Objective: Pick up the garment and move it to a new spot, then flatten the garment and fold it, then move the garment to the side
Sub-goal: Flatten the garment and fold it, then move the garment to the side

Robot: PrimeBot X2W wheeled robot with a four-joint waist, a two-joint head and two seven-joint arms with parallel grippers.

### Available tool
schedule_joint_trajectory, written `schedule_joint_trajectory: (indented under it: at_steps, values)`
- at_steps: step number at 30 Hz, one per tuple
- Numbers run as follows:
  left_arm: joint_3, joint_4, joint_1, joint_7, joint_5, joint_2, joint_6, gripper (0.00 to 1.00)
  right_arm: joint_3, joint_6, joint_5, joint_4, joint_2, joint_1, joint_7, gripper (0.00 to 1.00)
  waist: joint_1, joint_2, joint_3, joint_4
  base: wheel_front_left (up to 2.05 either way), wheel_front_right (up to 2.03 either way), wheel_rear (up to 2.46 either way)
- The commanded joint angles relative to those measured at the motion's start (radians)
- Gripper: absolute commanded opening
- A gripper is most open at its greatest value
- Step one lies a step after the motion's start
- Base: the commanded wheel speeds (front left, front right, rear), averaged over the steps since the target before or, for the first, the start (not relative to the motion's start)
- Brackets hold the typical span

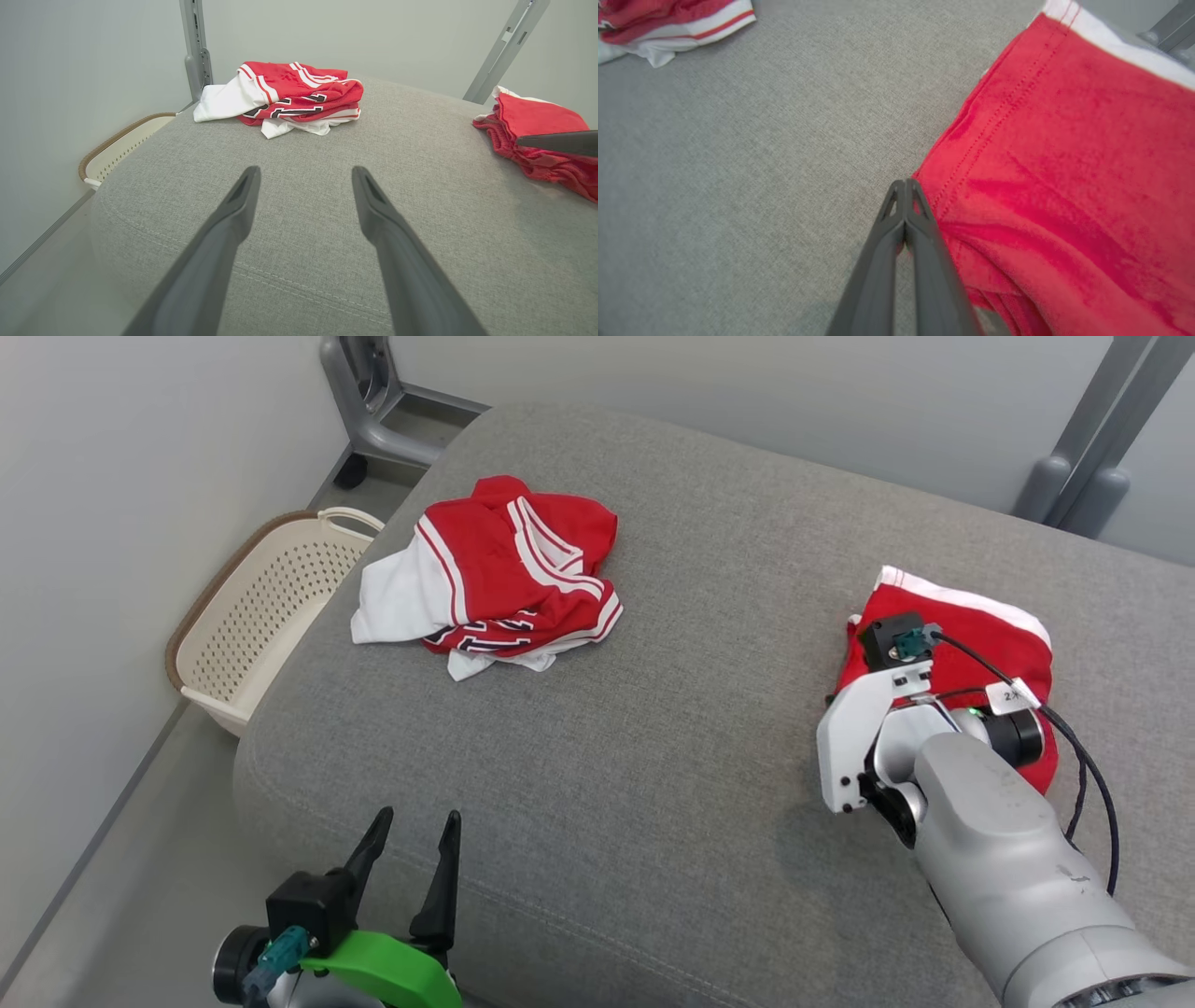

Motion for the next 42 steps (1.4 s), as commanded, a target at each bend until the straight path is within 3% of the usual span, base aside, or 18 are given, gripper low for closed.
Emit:
schedule_joint_trajectory:
  at_steps: [1,2,7,17,21,30,42]
  values:
    - [0.003,0.000,0.016,-0.004,-0.002,0.010,0.005,1.00,0.023,-0.001,0.039,-0.009,0.000,-0.009,0.011,0.31,0.0000,0.0000,-0.027,-0.014,0.00,0.00,0.00]
    - [0.005,-0.002,0.020,-0.003,-0.005,0.014,0.009,1.00,0.046,-0.001,0.071,-0.020,-0.001,-0.017,0.024,1.00,0.0000,0.0000,-0.039,-0.022,0.00,0.00,0.00]
    - [0.013,-0.021,0.049,0.006,-0.010,0.031,0.020,1.00,0.048,-0.001,0.144,-0.026,-0.005,-0.062,0.093,1.00,0.0000,0.0000,-0.089,-0.067,0.00,0.00,0.00]
    - [0.006,-0.069,0.078,0.024,-0.015,0.050,0.035,1.00,-0.197,-0.001,0.056,0.064,-0.136,-0.083,0.071,1.00,0.0000,0.0000,-0.110,-0.111,0.00,0.00,0.00]
    - [0.004,-0.082,0.076,0.027,-0.015,0.053,0.037,1.00,-0.272,-0.001,0.023,0.092,-0.154,-0.073,0.065,1.00,0.0000,0.0000,-0.086,-0.113,0.00,0.00,0.00]
    - [-0.009,-0.094,0.034,0.028,-0.008,0.044,0.031,1.00,-0.450,-0.001,-0.096,0.106,-0.140,-0.092,0.049,1.00,0.0000,0.0000,0.007,-0.097,0.00,0.00,0.00]
    - [-0.026,-0.067,0.004,0.018,-0.007,0.036,0.019,1.00,-0.630,-0.001,-0.295,0.011,-0.083,-0.075,0.070,1.00,0.0000,0.0000,0.048,-0.064,0.00,0.00,0.00]
